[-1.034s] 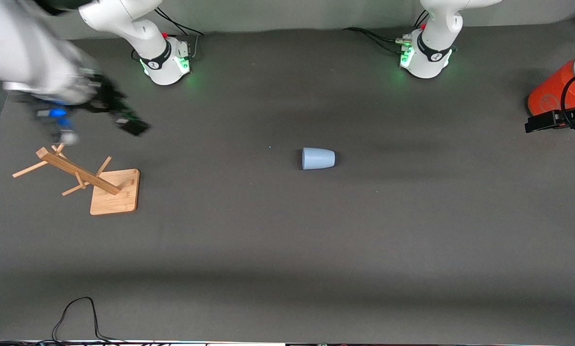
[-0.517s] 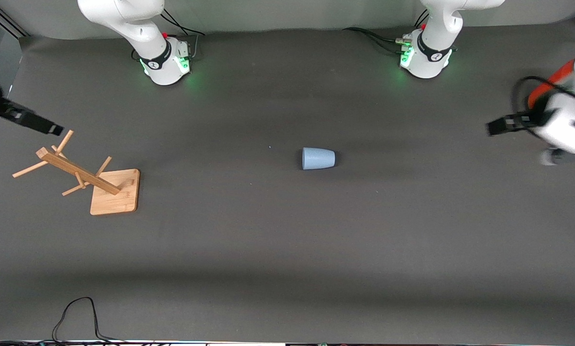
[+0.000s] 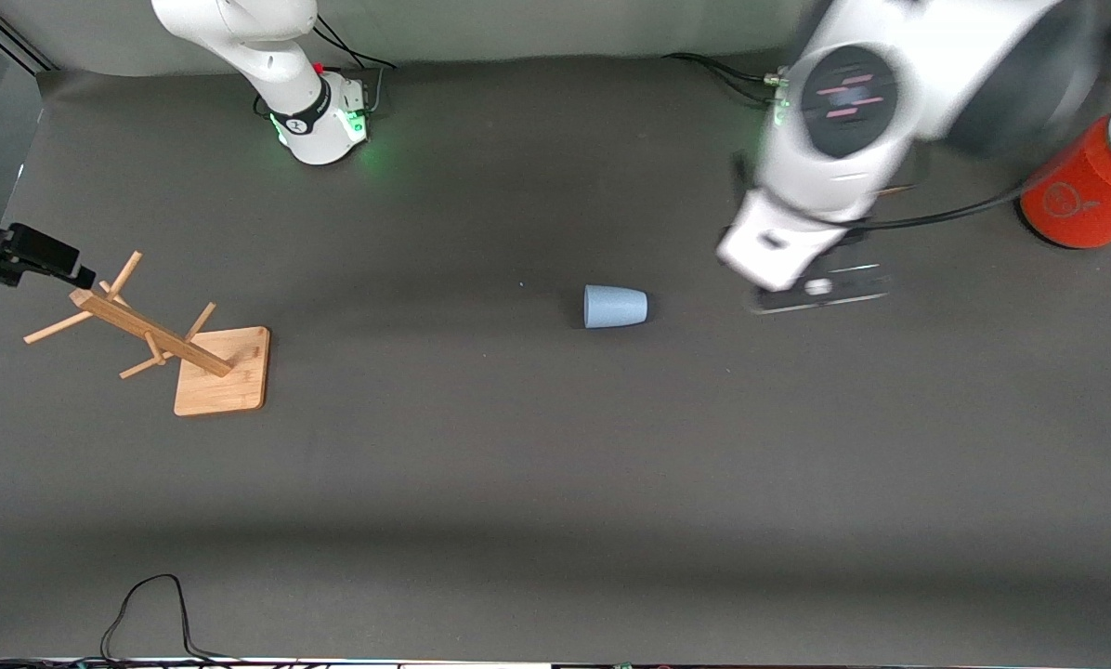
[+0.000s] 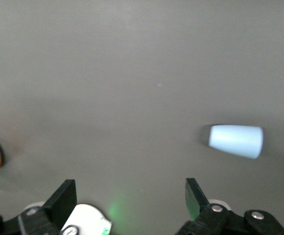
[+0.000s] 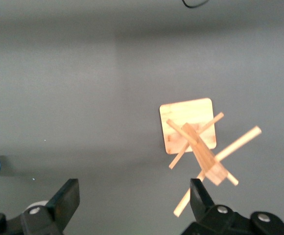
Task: Rotate and upright cup with both arms
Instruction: 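Grasp the blue cup's rim with the left gripper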
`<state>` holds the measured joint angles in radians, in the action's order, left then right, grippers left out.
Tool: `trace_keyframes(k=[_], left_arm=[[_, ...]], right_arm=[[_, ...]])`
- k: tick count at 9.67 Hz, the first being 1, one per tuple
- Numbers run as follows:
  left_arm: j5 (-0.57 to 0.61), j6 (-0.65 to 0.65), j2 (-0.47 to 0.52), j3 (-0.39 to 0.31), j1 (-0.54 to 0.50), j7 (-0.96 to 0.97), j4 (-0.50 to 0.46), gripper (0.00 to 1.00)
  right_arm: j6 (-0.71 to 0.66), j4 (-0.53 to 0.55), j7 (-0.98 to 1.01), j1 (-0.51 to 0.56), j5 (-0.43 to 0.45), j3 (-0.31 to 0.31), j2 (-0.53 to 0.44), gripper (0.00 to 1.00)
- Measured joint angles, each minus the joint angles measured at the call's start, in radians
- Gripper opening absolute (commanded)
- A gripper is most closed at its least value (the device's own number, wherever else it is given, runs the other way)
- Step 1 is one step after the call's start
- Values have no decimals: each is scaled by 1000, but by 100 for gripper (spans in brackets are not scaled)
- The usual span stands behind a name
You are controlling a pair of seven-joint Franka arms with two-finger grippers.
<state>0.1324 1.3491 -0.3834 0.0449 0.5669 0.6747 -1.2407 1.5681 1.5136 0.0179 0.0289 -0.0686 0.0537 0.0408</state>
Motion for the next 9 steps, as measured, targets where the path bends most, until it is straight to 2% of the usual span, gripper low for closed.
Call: trace_keyframes(k=[2,4,6,9], left_arm=[[86,12,-191,0,155,85,100,98],[147,36,-326,0,253,107,138,98],[160,43,-387,-1,305,108,153,98],[169,97,-449,-2,361,129,153,97]], right_arm=[[27,6,22,-2,2,-3,15,100],[44,7,26,0,4,-15,27,100],[59,7,26,29,11,-65,31,100],[60,6,26,32,30,-76,31,100]])
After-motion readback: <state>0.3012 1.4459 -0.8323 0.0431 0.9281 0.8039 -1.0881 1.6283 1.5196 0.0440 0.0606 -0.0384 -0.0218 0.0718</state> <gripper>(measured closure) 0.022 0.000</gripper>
